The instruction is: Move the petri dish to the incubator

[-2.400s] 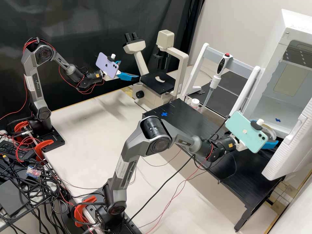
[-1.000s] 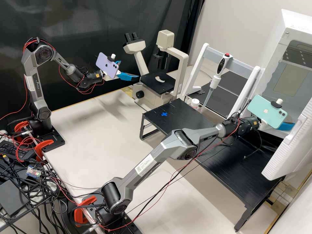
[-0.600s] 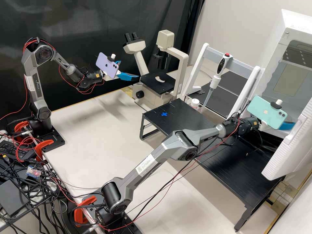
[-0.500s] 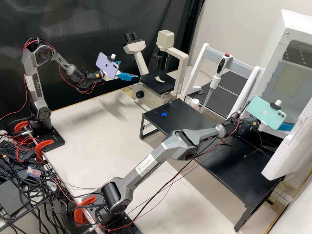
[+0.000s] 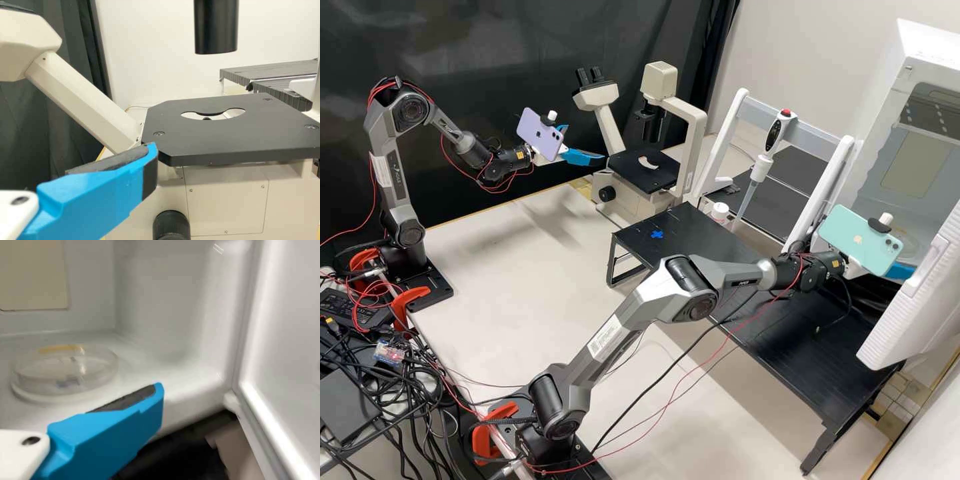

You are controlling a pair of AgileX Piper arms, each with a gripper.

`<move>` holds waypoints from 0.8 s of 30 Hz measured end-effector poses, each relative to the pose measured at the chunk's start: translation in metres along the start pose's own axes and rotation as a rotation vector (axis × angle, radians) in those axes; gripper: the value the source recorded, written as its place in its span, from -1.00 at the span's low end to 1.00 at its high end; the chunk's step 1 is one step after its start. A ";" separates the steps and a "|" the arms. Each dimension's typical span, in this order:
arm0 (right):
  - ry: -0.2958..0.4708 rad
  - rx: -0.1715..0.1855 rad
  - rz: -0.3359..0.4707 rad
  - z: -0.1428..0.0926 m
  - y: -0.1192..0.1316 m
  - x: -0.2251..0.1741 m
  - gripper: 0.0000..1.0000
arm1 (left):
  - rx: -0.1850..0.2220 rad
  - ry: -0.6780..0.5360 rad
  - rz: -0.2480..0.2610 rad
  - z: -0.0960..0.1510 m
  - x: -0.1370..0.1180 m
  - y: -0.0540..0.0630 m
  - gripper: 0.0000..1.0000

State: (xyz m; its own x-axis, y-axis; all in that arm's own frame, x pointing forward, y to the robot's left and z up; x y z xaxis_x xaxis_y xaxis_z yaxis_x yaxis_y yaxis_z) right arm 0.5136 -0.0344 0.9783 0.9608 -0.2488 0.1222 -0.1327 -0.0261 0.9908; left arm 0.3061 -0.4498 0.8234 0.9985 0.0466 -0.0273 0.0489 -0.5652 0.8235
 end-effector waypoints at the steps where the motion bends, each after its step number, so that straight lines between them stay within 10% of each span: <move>1: -0.004 0.017 0.010 0.004 0.004 -0.007 1.00 | 0.000 0.000 0.000 0.000 0.000 0.000 1.00; 13: 0.029 0.057 0.081 0.029 0.014 -0.088 1.00 | 0.000 0.000 0.000 0.000 0.000 0.000 1.00; 24: 0.274 0.064 0.156 0.015 -0.005 -0.202 1.00 | 0.000 0.000 0.000 0.000 0.000 0.000 1.00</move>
State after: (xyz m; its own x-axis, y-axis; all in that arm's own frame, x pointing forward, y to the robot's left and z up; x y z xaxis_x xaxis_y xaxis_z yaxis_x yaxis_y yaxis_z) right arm 0.3166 0.0013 0.9473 0.9564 0.0155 0.2918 -0.2900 -0.0715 0.9543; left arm 0.3061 -0.4498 0.8234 0.9985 0.0466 -0.0273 0.0489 -0.5652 0.8235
